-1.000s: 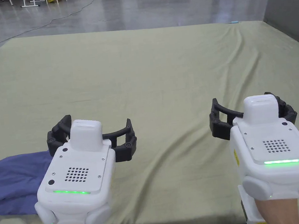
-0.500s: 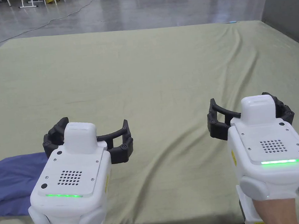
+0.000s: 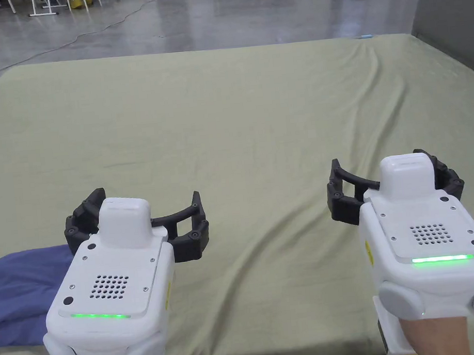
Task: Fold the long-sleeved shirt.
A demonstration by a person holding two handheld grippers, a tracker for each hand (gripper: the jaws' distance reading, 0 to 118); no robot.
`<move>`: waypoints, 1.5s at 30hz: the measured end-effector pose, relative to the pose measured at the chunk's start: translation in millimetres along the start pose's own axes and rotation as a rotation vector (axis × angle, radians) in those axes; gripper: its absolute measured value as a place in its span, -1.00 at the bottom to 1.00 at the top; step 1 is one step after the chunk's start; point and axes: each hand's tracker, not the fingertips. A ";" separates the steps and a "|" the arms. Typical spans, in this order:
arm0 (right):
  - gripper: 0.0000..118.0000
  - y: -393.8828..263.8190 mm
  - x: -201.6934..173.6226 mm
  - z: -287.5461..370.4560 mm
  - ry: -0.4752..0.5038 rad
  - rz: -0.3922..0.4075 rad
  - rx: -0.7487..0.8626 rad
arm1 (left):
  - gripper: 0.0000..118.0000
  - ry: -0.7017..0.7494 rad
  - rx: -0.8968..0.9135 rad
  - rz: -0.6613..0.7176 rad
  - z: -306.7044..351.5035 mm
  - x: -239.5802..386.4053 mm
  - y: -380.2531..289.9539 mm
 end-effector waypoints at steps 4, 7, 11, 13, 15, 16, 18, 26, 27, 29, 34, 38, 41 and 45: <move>0.71 0.8 -0.3 0.7 -0.002 0.005 0.003 | 0.99 0.005 -0.005 -0.010 -0.8 1.7 -1.0; 0.71 0.8 0.1 1.0 -0.004 0.001 0.005 | 0.99 0.011 -0.009 -0.009 -1.9 2.4 -0.6; 0.71 0.2 0.6 0.6 -0.006 0.001 0.000 | 0.99 0.010 -0.006 -0.007 -2.4 2.4 -0.5; 0.71 -0.1 0.6 0.4 -0.007 0.001 -0.001 | 0.99 0.012 -0.008 -0.008 -3.1 2.7 -0.7; 0.70 -0.4 0.6 0.5 -0.007 0.001 0.000 | 0.99 0.010 -0.007 -0.008 -2.8 2.9 -1.0; 0.71 -0.4 0.6 0.6 -0.007 0.000 -0.002 | 0.99 0.010 -0.008 -0.008 -2.6 3.1 -1.2; 0.71 -0.2 0.8 0.6 -0.007 -0.007 -0.003 | 0.99 0.011 -0.011 -0.010 -3.0 4.1 -1.6; 0.71 -1.0 1.1 0.9 0.004 -0.010 -0.001 | 0.99 0.008 -0.015 -0.020 -2.9 7.3 -3.3; 0.71 0.0 0.8 -0.3 0.004 -0.018 -0.026 | 0.99 0.009 -0.017 -0.021 -3.1 7.8 -3.3; 0.71 4.4 -0.3 -1.0 0.004 -0.075 -0.103 | 0.99 0.001 -0.088 -0.011 -8.1 7.3 -0.8; 0.70 21.1 -5.9 -10.2 -0.086 -0.185 -0.313 | 0.99 0.004 -0.069 -0.017 -6.8 7.9 -1.1; 0.71 31.5 -11.0 -13.7 -0.139 -0.138 -0.403 | 0.99 0.002 -0.067 -0.028 -5.8 9.2 -2.0; 0.70 29.0 -12.9 -13.8 -0.126 -0.113 -0.391 | 0.99 0.004 -0.069 -0.034 -5.7 10.4 -2.7; 0.68 24.0 -11.5 -11.9 -0.206 -0.179 -0.315 | 0.99 0.003 -0.071 -0.027 -5.7 9.7 -2.4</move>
